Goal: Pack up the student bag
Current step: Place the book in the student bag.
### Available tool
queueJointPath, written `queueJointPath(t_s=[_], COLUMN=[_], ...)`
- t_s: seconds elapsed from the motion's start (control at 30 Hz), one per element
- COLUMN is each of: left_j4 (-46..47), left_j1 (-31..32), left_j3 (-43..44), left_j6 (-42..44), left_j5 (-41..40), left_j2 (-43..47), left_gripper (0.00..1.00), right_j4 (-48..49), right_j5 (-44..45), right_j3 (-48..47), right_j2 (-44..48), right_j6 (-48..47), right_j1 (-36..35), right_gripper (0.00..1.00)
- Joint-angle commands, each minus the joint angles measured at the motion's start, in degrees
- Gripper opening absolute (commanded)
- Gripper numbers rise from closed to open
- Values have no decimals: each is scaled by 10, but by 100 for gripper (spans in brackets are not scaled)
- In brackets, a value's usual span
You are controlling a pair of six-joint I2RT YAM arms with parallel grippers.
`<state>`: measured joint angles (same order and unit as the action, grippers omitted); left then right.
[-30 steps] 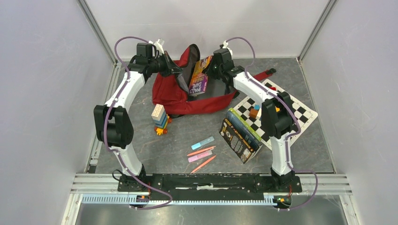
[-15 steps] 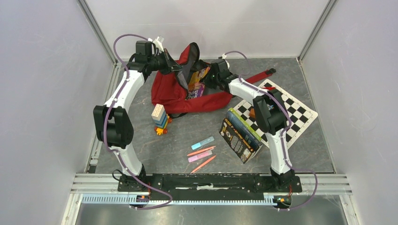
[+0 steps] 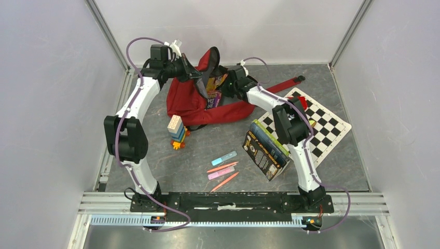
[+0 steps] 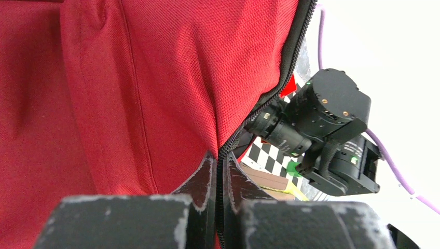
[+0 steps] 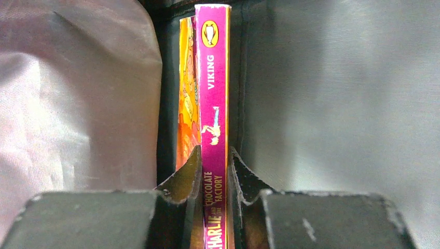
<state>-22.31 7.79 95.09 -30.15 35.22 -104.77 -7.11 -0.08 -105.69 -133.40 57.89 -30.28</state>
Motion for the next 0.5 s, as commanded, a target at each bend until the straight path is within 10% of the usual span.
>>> queueJointPath(t_s=[0.0, 0.2, 0.47], left_j4=[28, 27, 27], left_j1=[-1, 0, -1], left_j3=[38, 46, 49], left_j6=[-8, -8, -5], left_j5=[34, 38, 33], left_j2=[-9, -23, -27], left_gripper=[2, 2, 2], right_j4=[27, -3, -19], right_j5=[3, 15, 75], right_j3=[-45, -92, -75], right_j2=[-40, -78, -34], right_j6=[22, -39, -141], right_j1=[-11, -17, -17], right_gripper=[0, 0, 52])
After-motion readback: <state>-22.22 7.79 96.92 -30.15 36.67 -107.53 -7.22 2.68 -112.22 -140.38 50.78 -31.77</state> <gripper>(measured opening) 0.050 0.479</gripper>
